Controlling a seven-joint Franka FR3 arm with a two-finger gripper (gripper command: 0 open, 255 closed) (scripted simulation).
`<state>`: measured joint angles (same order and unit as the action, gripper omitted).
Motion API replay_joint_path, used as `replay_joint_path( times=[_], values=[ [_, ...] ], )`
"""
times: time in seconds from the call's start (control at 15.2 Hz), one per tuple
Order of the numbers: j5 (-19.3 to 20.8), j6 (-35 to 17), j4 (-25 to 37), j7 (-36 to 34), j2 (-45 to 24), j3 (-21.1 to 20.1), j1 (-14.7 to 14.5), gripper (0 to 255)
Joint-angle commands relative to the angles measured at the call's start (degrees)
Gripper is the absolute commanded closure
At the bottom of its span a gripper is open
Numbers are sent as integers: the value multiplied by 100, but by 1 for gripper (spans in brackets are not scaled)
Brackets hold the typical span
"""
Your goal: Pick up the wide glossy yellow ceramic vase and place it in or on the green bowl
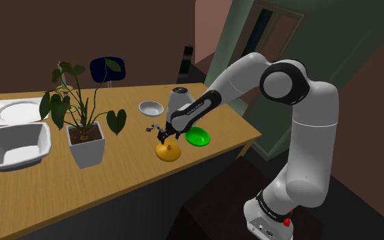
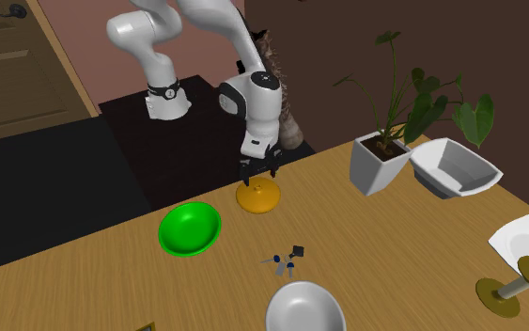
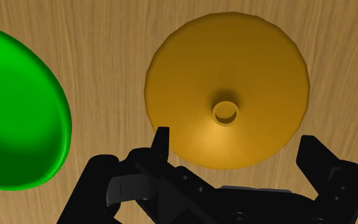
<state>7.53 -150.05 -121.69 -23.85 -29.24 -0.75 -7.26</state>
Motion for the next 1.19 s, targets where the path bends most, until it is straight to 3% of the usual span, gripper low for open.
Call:
replay_joint_path(
  times=[0.0, 0.73, 0.79, 1.12],
  values=[
    [18, -128, 63, -17, -188, 17, -7, 0],
    [42, -317, 129, -34, -442, 42, -14, 0],
    [42, -317, 129, -34, -442, 42, -14, 255],
    [43, -320, 127, -33, -443, 43, -13, 255]
  ],
)
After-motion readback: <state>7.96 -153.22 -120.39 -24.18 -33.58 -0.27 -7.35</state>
